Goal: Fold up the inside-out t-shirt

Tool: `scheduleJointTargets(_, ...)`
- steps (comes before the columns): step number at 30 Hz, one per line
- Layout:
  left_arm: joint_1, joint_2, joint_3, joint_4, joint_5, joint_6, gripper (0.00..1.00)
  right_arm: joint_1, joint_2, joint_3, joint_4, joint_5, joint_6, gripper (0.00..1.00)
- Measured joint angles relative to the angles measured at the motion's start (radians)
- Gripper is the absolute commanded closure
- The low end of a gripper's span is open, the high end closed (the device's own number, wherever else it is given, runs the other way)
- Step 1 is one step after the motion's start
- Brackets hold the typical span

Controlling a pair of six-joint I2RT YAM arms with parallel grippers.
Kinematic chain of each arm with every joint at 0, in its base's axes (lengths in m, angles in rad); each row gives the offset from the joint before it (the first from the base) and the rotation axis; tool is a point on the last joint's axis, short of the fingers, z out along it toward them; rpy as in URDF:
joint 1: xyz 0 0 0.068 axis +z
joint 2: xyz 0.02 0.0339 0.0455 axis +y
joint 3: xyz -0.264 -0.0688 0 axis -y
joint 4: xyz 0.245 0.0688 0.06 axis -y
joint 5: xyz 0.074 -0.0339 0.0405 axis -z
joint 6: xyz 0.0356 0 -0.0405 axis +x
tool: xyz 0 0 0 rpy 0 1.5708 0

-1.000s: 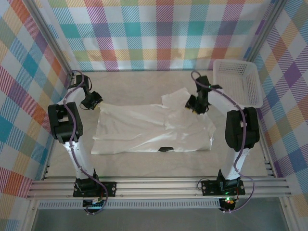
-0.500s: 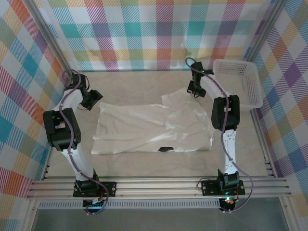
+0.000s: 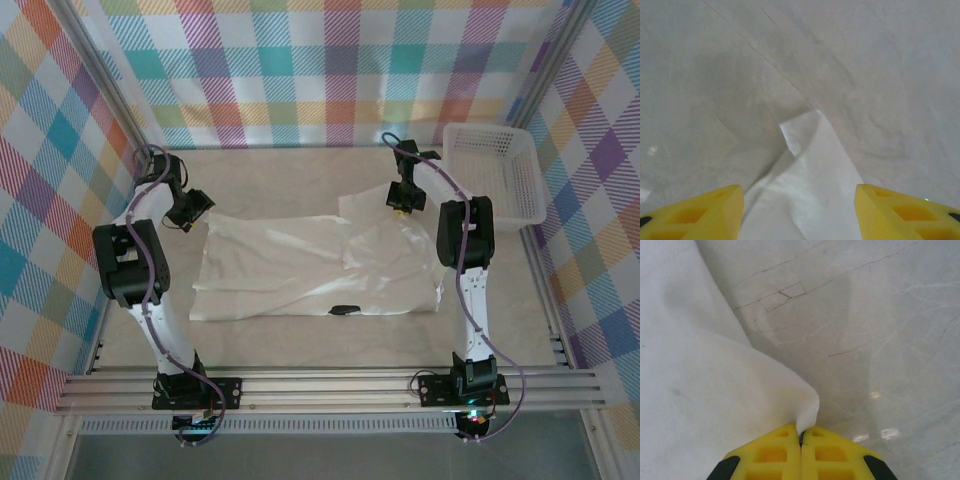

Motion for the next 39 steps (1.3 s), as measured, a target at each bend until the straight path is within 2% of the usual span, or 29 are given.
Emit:
scheduleJointTargets(3,-0.001,0.051,0.009,0.000,-0.013,-0.003,0.39,0.000,-0.010,0.000,0.001,-0.019,-0.004,1.00)
scheduleJointTargets(6,-0.006,0.110,0.035,0.002,0.021,-0.004,0.40,0.000,-0.027,0.000,0.001,-0.038,-0.007,1.00)
scheduleJointTargets(14,-0.028,0.164,0.098,0.014,0.055,-0.017,0.68,0.000,-0.048,-0.010,0.014,-0.084,-0.007,1.00)
scheduleJointTargets(18,-0.034,0.176,0.102,0.014,0.072,-0.018,0.74,0.000,-0.048,-0.027,0.017,-0.095,-0.007,1.00)
scheduleJointTargets(24,-0.036,0.193,0.117,0.012,0.076,-0.019,0.99,0.000,-0.048,-0.035,0.023,-0.096,-0.007,1.00)
scheduleJointTargets(29,-0.019,0.184,0.113,0.007,0.040,-0.013,1.00,-0.029,-0.102,-0.136,0.063,-0.096,0.002,1.00)
scheduleJointTargets(33,0.025,0.170,0.096,0.004,0.092,0.002,1.00,-0.080,-0.147,-0.211,0.075,-0.121,-0.006,1.00)
scheduleJointTargets(39,0.021,0.159,0.096,-0.001,0.138,0.029,1.00,-0.099,-0.153,-0.197,0.079,-0.198,-0.006,1.00)
